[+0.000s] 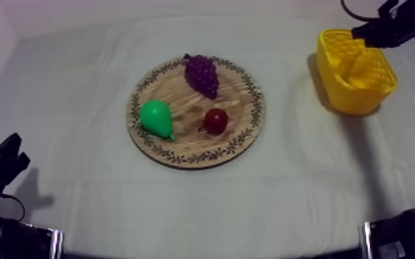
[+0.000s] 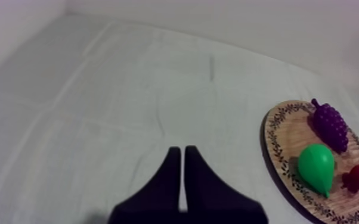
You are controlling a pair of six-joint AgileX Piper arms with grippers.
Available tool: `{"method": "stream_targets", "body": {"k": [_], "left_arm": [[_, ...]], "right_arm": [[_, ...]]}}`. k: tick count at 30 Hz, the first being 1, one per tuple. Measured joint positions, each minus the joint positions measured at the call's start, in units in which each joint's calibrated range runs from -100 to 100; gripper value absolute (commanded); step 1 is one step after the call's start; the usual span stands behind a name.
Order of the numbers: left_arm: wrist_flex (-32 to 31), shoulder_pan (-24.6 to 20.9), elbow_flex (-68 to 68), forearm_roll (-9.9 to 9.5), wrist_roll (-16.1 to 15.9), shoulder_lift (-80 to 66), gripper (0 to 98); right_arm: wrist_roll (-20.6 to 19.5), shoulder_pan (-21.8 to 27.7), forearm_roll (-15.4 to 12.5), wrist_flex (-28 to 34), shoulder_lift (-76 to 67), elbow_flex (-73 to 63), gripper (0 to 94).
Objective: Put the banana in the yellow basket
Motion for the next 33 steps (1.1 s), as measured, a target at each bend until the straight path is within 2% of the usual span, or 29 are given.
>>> {"method": "stream_targets", "body": {"k": [3,9,15,24,29,33], "left_arm": [[0.0,0.0,0.0,0.00,0.0,0.0,0.0],[0.0,0.0,0.0,0.00,0.0,0.0,0.0],[0.0,0.0,0.0,0.00,0.0,0.0,0.0],[0.0,0.0,0.0,0.00,0.1,0.0,0.0],[0.0,0.0,0.0,0.00,0.1,0.0,0.0],[0.0,0.0,0.0,0.00,0.1,0.0,0.0]], "right_arm": [[-0.2,-0.1,0.2,-5.0,-6.9,6.7,1.7],[2.2,-1.6,-3.6,-12.2,-22.7,19.6,0.6],[6.8,-3.8,-9.8,-16.4,-38.7,32.4,0.4],[15.0,-5.4,-18.8,-16.1,-61.6,48.8,0.3],[17.4,-5.8,-19.4,-16.3,-71.3,57.6,0.3],[16.8,-6.0,-18.7,-16.6,-77.4,64.1,0.3]]}}
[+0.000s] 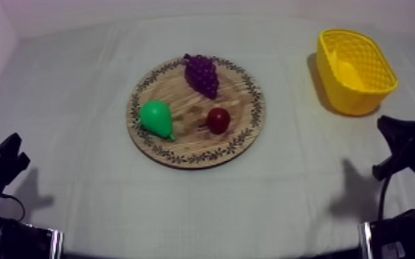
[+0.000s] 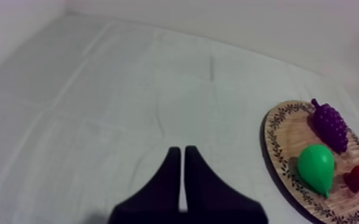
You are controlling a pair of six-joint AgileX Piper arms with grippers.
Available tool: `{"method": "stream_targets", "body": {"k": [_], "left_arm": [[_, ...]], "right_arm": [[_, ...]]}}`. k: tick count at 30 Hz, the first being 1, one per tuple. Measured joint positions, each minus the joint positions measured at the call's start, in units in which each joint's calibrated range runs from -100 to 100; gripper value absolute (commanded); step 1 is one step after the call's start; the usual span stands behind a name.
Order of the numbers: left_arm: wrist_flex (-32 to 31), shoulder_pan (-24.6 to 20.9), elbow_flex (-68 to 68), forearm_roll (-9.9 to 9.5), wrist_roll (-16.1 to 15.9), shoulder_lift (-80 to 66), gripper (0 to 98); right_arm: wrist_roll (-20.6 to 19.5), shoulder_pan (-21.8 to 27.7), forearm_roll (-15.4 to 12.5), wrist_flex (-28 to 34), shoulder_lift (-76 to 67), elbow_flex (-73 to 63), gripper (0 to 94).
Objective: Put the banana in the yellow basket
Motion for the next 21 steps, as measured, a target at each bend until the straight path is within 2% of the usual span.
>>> {"method": "stream_targets", "body": {"k": [14,21], "left_arm": [[0.0,0.0,0.0,0.00,0.0,0.0,0.0],[0.0,0.0,0.0,0.00,0.0,0.0,0.0]], "right_arm": [[-7.9,1.2,1.1,10.6,-12.7,3.4,0.5],[-7.8,2.6,1.3,10.9,-12.7,3.4,0.6]]}}
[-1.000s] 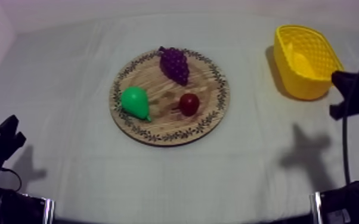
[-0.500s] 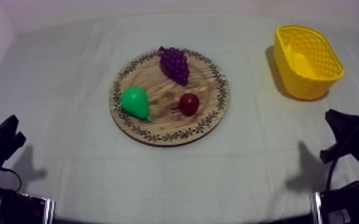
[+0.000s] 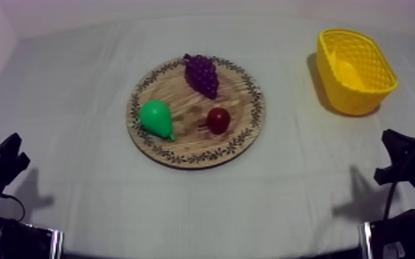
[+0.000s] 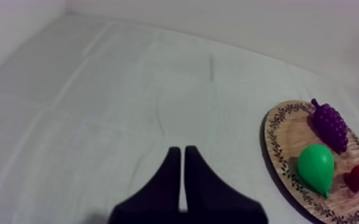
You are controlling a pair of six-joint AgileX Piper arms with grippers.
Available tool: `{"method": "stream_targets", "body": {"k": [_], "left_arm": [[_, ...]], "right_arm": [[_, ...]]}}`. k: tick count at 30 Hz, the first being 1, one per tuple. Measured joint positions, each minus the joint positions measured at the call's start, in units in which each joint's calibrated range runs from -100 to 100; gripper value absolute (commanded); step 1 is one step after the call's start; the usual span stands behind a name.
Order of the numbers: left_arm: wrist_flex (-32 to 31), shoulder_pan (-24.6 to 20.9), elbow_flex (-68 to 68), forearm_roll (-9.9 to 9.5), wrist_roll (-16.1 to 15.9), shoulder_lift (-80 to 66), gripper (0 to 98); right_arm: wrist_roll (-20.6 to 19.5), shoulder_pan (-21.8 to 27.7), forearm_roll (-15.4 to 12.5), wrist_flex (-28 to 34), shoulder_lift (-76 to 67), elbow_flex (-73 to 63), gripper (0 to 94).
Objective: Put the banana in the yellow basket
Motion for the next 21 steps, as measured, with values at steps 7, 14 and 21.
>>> {"method": "stream_targets", "body": {"k": [7,14,21], "left_arm": [[0.0,0.0,0.0,0.00,0.0,0.0,0.0],[0.0,0.0,0.0,0.00,0.1,0.0,0.0],[0.0,0.0,0.0,0.00,0.1,0.0,0.0]], "right_arm": [[2.6,0.1,0.0,0.2,0.0,0.0,0.7],[3.4,0.2,0.0,0.2,0.0,0.0,0.7],[3.5,0.2,0.0,0.2,0.0,0.0,0.7]]}}
